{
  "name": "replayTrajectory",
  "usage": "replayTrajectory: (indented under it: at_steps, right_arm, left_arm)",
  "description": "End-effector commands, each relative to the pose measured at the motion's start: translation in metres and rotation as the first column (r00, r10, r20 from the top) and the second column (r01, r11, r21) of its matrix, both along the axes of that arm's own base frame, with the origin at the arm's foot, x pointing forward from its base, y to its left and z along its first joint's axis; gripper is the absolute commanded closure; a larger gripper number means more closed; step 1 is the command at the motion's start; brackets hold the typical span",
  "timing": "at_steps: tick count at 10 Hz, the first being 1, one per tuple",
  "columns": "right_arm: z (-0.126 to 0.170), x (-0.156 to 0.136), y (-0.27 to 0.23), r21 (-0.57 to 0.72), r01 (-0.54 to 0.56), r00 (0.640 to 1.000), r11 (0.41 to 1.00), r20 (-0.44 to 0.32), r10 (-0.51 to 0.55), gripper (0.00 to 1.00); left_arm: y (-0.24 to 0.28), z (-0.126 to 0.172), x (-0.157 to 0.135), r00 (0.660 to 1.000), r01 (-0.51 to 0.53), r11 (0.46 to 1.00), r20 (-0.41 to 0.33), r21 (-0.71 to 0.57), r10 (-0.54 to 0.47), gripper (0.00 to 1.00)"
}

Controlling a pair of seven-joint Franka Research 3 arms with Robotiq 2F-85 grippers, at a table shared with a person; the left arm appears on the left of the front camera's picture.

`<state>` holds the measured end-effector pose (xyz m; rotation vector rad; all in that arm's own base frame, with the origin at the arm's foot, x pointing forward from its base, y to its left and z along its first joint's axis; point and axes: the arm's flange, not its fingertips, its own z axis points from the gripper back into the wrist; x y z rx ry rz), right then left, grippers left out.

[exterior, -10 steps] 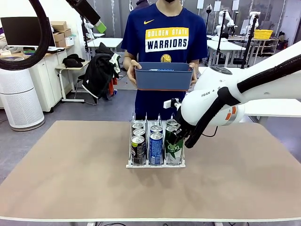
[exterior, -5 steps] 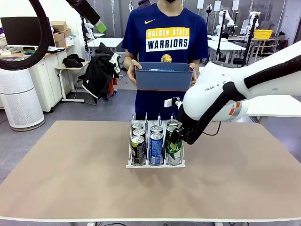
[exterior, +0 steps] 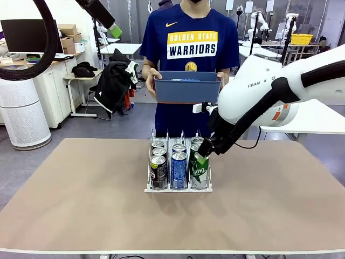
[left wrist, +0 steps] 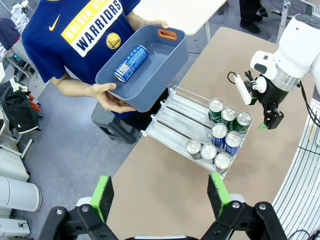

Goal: Fill the beverage cans into the dispenser.
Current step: Place the picked Sprite in the line of the Automatic Can Dispenser with the same cans, then pick up the Ionic drink handed by the human.

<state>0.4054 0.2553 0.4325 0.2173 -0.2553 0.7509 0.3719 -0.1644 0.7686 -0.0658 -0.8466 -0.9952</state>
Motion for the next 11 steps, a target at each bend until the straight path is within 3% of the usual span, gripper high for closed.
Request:
replayTrajectory:
  at_steps: [1,9,11]
  right_arm:
    - [-0.002,0.001,0.001,-0.004,0.003,1.0,1.0,0.003,-0.003,0.0]
    - [-0.001,0.0,0.0,-0.002,0.0,1.0,1.0,-0.001,0.0,0.0]
    - [0.033,0.001,-0.026,-0.009,-0.093,0.995,0.996,-0.027,0.093,0.0]
  left_arm:
    - [0.001,-0.001,0.0,1.0,-0.004,1.0,-0.003,0.001,0.004,0.0]
    - [0.001,-0.001,0.0,1.0,-0.004,1.0,-0.003,0.001,0.004,0.0]
    - [0.001,-0.001,0.0,1.0,-0.004,1.0,-0.003,0.001,0.004,0.0]
